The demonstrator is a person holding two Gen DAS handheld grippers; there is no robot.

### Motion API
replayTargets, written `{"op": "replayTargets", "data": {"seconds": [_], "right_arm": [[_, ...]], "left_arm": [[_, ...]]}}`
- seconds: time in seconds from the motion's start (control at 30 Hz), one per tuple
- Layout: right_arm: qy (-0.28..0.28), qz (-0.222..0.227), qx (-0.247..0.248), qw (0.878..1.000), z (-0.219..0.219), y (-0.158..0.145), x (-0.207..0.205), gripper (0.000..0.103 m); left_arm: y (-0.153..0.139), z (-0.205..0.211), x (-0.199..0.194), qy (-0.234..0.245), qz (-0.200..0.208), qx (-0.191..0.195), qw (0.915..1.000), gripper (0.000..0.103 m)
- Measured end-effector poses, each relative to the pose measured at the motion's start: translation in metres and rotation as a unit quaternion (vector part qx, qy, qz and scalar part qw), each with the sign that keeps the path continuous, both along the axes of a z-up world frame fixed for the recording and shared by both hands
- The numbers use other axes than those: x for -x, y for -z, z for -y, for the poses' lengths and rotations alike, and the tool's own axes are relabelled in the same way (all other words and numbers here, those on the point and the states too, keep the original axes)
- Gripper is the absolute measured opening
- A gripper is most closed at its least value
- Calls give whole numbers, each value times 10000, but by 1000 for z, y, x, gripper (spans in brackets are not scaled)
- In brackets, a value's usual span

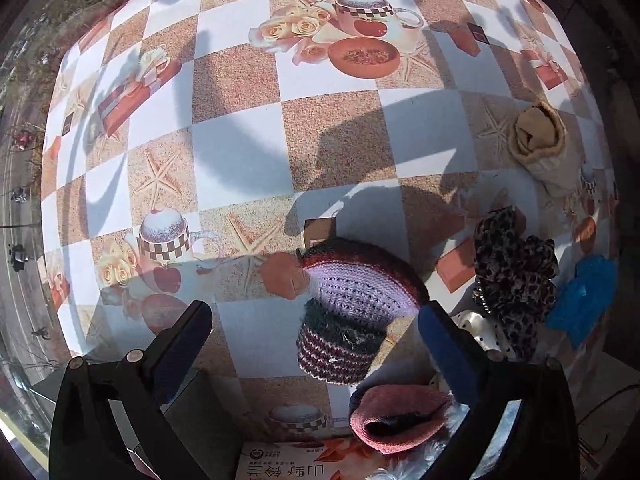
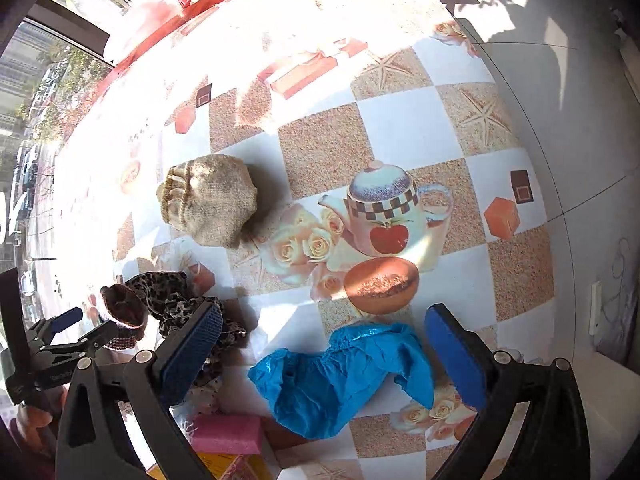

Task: Organize soft objects
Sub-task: 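Grasp the striped knit hats with the left gripper while the right grasps the beige knit hat, then carry the knit hats and beige hat over the white box with both grippers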

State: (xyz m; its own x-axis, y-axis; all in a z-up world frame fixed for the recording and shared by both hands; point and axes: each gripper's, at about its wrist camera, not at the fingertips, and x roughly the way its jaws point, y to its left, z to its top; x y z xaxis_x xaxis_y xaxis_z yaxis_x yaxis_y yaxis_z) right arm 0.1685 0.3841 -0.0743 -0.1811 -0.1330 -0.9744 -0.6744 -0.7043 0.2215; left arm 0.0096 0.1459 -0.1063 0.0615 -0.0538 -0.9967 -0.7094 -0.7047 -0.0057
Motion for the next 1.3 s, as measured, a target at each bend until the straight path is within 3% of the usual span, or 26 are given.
{"op": "replayTargets", "data": {"seconds": [0.13, 0.27, 0.47, 0.7, 0.8, 0.83, 0.87, 0.9, 0.93, 0.97, 1.03, 1.3], "right_arm": [[-487, 43, -193, 9986, 8, 15, 61, 102], [-797, 447, -304, 9954, 9, 49, 90, 102], [-1217, 866, -731, 9861, 18, 67, 96, 103], [-1205, 1007, -583, 9859, 6, 66, 100, 103], [-1148, 813, -435, 9891, 10, 71, 125, 103], [-1117, 694, -407, 9905, 8, 68, 128, 98], [-1134, 611, -486, 9905, 11, 60, 130, 81], [-1198, 542, -538, 9899, 15, 52, 133, 68], [-1246, 483, -510, 9897, 15, 48, 132, 46], [-1245, 440, -460, 9902, 14, 46, 132, 39], [-1157, 320, -392, 9920, 11, 40, 128, 36], [-1248, -114, -303, 9917, 22, -12, 103, 36]], "left_arm": [[18, -6, 3, -260, 158, 154, 9994, 103], [34, -9, 3, -380, 260, 273, 9986, 103], [46, -18, 1, -454, 379, 250, 9979, 103], [47, -17, 10, -579, 508, 263, 9967, 103], [50, -16, 20, -630, 509, 247, 9964, 101], [48, -18, 20, -633, 443, 189, 9968, 95], [43, -18, 20, -605, 355, 111, 9975, 91], [38, -19, 19, -553, 285, 41, 9981, 77], [32, -19, 19, -478, 220, -18, 9986, 57], [28, -21, 19, -381, 182, -1, 9991, 50], [21, -19, 21, -346, 97, -52, 9993, 44], [-31, 13, 13, -355, -501, -305, 9976, 44]]}}
